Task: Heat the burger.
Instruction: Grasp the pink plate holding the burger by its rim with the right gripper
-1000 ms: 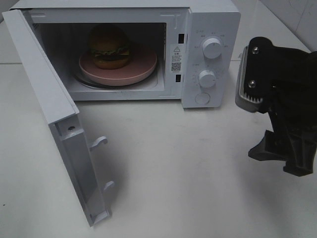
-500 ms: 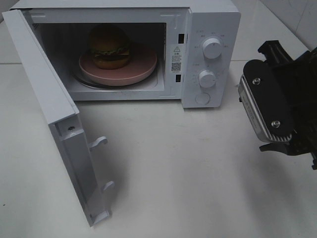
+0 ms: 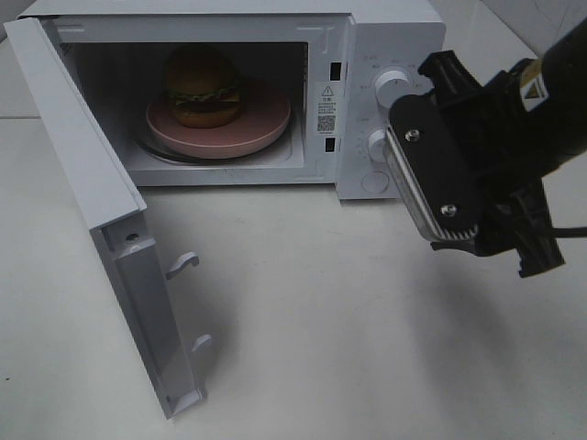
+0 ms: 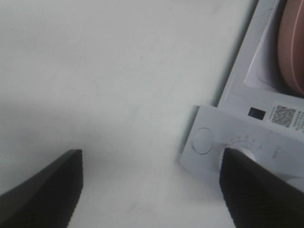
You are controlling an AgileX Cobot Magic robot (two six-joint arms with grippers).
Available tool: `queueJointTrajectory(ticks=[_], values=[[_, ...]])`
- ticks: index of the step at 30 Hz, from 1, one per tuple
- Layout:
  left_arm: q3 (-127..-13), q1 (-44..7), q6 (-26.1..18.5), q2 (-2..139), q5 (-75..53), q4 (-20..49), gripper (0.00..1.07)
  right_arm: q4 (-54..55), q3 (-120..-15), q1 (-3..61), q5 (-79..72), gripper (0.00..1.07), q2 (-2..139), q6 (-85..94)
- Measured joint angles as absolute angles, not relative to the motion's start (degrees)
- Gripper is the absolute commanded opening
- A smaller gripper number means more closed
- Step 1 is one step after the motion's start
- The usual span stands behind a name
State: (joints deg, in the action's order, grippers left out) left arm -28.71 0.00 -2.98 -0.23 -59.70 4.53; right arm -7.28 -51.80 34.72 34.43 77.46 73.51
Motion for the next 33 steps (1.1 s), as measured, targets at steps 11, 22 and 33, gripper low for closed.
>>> queueJointTrajectory(ticks=[11,22,33], values=[[-28.71,0.00,-2.98,-0.23,-59.70,4.53,1.00,-8.59,-61.76,38.62,31.17,0.77,87.38,73.45],[-28.71,0.00,-2.98,-0.23,-59.70,4.53,1.00,-8.59,-70.76,39.36,29.45,0.90,98.03,67.84],[-28.71,0.00,-2.98,-0.23,-59.70,4.53,1.00,-8.65,-77.46,39.36,24.98,0.89,106.40,67.67]])
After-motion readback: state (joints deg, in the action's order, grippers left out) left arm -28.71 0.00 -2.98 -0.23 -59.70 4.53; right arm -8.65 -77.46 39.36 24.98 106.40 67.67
